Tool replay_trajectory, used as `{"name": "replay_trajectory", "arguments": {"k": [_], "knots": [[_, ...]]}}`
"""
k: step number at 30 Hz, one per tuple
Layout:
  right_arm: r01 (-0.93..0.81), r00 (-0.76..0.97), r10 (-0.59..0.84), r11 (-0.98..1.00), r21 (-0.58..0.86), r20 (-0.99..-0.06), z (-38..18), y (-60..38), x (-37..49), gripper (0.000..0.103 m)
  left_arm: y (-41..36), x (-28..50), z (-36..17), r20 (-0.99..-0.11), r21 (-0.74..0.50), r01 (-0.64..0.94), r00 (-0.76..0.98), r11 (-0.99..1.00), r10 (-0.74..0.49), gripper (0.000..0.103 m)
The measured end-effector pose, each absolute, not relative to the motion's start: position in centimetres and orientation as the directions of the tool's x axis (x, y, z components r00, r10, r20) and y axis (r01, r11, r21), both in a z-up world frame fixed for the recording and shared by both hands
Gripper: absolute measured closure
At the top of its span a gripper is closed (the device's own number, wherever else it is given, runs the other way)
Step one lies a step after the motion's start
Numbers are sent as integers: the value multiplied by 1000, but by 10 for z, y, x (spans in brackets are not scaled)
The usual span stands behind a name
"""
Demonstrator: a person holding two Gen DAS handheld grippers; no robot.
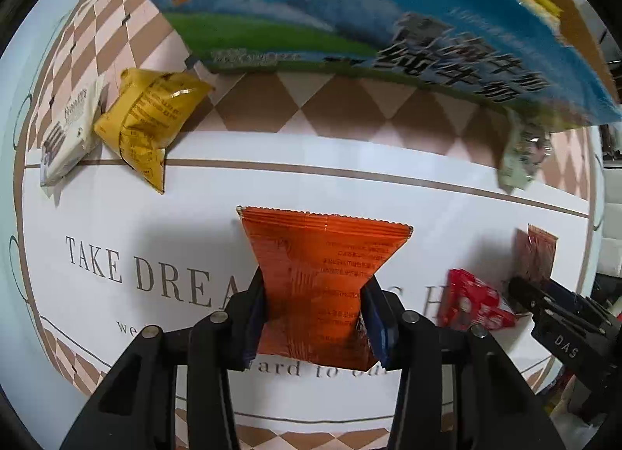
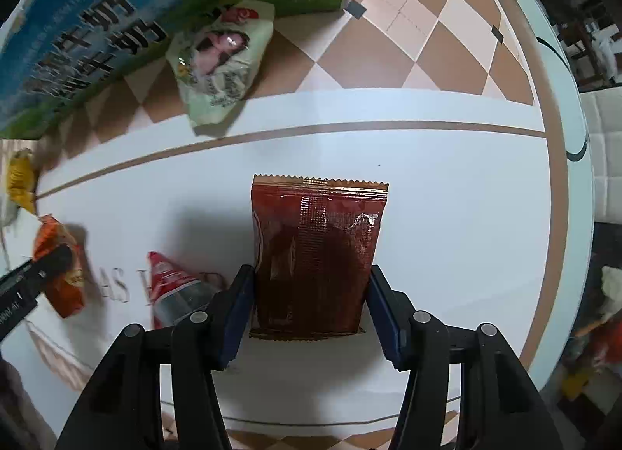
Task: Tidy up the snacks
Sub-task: 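Carry both packs over the box and open both tools to drop them in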
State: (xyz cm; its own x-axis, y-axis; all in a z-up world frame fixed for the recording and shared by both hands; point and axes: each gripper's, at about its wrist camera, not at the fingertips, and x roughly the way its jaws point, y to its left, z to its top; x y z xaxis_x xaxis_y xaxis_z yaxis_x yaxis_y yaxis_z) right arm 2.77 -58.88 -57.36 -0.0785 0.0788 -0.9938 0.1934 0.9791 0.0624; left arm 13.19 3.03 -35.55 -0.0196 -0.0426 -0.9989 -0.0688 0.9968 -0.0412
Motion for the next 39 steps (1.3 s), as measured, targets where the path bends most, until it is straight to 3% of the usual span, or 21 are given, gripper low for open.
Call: {"name": "replay_trajectory", "arguments": {"k": [9, 14, 20, 29, 39], "knots": [[183, 47, 270, 944, 274, -962, -486, -596, 40, 44, 15, 143, -263, -978, -196, -47, 82, 980, -192, 62], [153, 140, 345, 918, 365, -928, -421, -598, 76, 43, 43, 215, -222, -954, -269, -22, 142, 963, -263, 62], [114, 237, 280, 943, 313, -930, -375, -609, 160, 43, 40, 299, -201, -951, -243, 6, 197, 970, -240, 62], [127, 196, 151, 976, 178, -969, -401, -627, 286, 43, 57, 414, -244, -982, -147, -33, 125, 989, -142, 62], [120, 108, 86, 988, 99, -990, -451, -621, 333, 43, 68, 458, -293, -997, -76, -55, 21, 996, -75, 61]]}}
